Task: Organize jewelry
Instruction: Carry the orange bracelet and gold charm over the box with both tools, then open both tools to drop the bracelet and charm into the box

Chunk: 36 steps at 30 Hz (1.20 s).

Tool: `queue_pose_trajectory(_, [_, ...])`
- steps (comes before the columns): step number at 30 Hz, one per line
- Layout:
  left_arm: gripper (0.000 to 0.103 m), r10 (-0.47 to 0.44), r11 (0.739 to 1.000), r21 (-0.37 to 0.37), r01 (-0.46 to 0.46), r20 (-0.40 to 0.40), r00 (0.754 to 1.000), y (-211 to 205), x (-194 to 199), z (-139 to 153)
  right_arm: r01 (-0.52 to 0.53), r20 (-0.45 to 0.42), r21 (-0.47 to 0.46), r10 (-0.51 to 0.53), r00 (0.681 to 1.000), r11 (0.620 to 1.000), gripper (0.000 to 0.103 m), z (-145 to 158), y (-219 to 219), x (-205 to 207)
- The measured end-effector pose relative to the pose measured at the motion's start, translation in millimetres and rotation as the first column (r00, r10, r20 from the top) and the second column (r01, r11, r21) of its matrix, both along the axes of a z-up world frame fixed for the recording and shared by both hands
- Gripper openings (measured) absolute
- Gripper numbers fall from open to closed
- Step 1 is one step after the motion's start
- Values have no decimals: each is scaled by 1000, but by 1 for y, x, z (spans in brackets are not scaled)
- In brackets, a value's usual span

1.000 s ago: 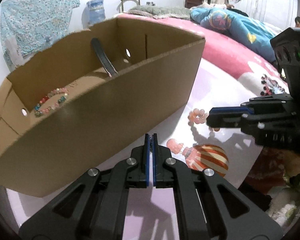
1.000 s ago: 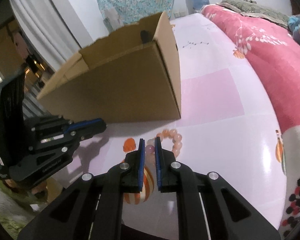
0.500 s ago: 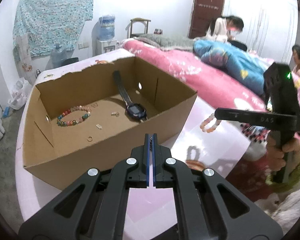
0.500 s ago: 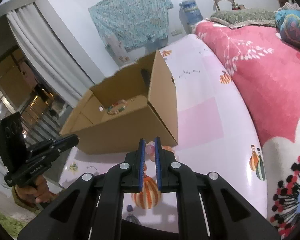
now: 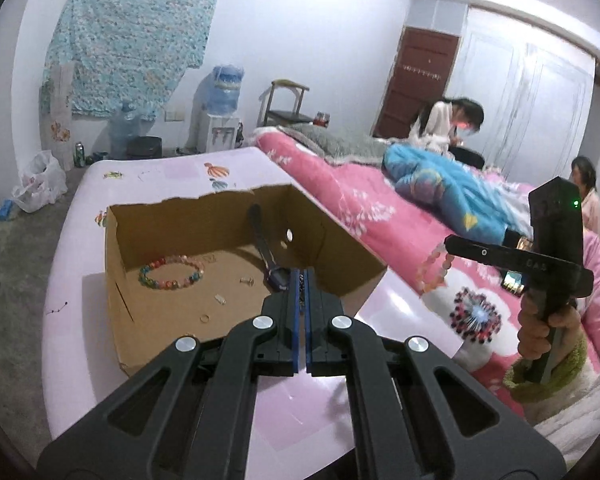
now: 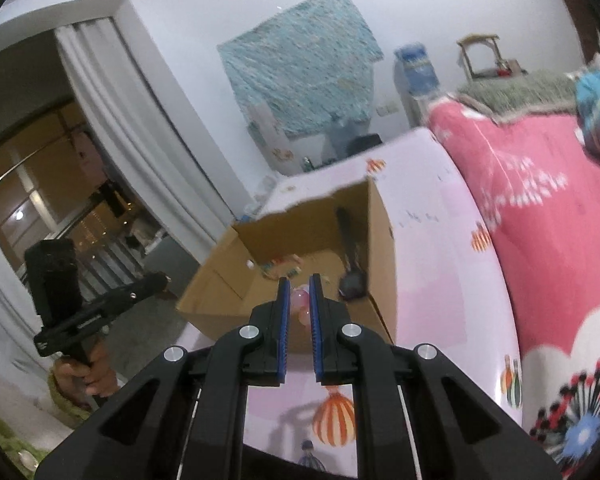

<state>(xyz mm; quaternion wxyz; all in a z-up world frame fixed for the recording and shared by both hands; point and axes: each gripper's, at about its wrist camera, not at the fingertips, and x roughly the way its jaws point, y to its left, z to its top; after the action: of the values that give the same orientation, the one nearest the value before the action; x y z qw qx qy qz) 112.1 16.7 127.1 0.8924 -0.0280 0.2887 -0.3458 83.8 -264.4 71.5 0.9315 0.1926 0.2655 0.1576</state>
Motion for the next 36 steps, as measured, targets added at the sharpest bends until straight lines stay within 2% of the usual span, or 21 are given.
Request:
queue_pose_trajectory(6, [1,17,998,-54,-17,-1,1000,14,15,12,-77,77,-31,79,994,997,10,35,19,19])
queue_pose_trajectory(9, [1,12,997,-73,-17,-68,998,18,34,7,-128,92,-33,131,987,991,10,46,31,37])
queue_pose_trajectory(12, [1,26,998,-53,-35,-163,986,20,63,-8,-181,68,-13,181,981,983,10,46,41,62])
queue_pose_trajectory(16, [1,66,998,-5,-70,-280,958,22,104,-36,-250,-38,33,251,967,968,10,25,58,108])
queue_pose_trajectory(19, [1,88,996,28,-84,-365,927,22,134,-59,-287,-129,44,290,948,957,10,6,72,133])
queue_pose_trajectory(23, [1,131,991,85,-105,-420,898,22,160,-82,-322,-259,25,317,912,946,10,-25,95,161])
queue_pose_trajectory(25, [1,143,988,112,-106,-419,896,20,166,-88,-343,-319,20,331,888,939,10,-39,104,169])
queue_pose_trajectory(26, [2,147,986,130,-102,-403,903,17,167,-88,-344,-339,11,327,882,939,10,-42,107,173])
queue_pose_trajectory(29, [3,179,975,189,-115,-369,912,11,169,-88,-329,-425,-40,282,860,944,10,-53,113,182])
queue_pose_trajectory(31, [10,177,975,192,-111,-370,912,9,170,-87,-327,-443,-52,271,854,944,11,-55,110,183])
queue_pose_trajectory(36, [26,182,972,202,-121,-319,930,5,165,-77,-286,-426,-112,214,879,952,17,-47,100,175])
